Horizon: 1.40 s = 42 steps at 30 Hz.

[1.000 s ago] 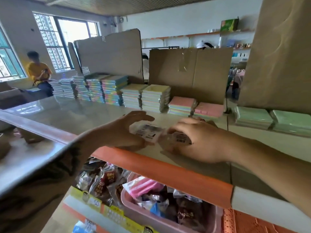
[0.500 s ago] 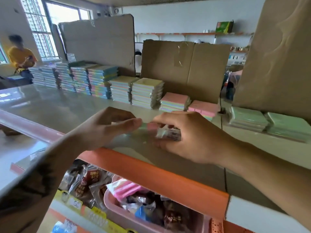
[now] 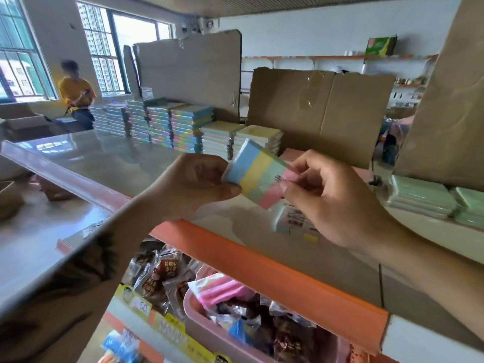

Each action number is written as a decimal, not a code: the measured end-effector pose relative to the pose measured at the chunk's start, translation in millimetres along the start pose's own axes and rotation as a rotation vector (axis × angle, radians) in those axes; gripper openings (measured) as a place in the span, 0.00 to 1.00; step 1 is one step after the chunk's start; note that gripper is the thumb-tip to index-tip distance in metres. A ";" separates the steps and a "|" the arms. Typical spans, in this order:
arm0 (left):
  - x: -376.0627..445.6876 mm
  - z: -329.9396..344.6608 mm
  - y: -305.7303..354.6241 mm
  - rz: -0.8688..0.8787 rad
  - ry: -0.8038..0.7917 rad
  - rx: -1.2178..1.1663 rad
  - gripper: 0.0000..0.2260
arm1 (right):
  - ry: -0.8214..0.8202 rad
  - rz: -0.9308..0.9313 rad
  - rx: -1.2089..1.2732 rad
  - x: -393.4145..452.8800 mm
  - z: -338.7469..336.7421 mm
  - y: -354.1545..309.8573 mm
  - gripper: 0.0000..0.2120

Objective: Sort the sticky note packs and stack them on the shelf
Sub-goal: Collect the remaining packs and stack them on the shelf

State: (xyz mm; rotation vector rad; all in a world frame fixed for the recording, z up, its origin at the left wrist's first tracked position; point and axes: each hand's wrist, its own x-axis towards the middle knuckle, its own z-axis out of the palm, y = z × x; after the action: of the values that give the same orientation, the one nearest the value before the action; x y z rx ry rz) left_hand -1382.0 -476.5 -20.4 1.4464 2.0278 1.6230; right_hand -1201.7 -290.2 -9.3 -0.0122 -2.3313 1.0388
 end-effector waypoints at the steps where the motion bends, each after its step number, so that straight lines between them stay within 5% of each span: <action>1: 0.4 -1.6 -0.9 -0.005 0.008 -0.056 0.10 | -0.007 0.004 0.009 0.0 -0.1 -1.2 0.03; 9: 11.8 34.7 22.0 0.013 0.002 -0.364 0.07 | 0.016 0.029 0.088 -3.6 -3.8 -15.2 0.25; 14: 6.3 31.4 18.8 -0.028 0.003 -0.383 0.11 | 0.064 0.113 0.089 -2.6 -6.0 -13.1 0.13; 18: 6.2 35.9 16.9 -0.024 -0.055 -0.260 0.15 | 0.209 0.145 0.157 -3.4 -8.0 -10.8 0.14; 24: 7.2 34.8 16.8 -0.022 0.017 -0.358 0.12 | 0.097 0.207 0.196 -11.8 -10.3 -7.3 0.14; 35: 14.4 40.2 10.2 -0.066 0.030 -0.345 0.08 | 0.017 -0.144 -0.455 -11.2 -22.8 4.4 0.44; 42: 8.7 41.6 13.4 -0.124 -0.009 -0.336 0.14 | -0.006 -0.199 -0.692 -11.5 -13.6 -6.8 0.36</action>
State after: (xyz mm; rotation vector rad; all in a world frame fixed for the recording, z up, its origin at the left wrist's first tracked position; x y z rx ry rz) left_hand -1352.2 -443.5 -22.1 1.1838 1.6978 1.7927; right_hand -1183.7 -288.5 -3.3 -0.0438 -2.5177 0.1062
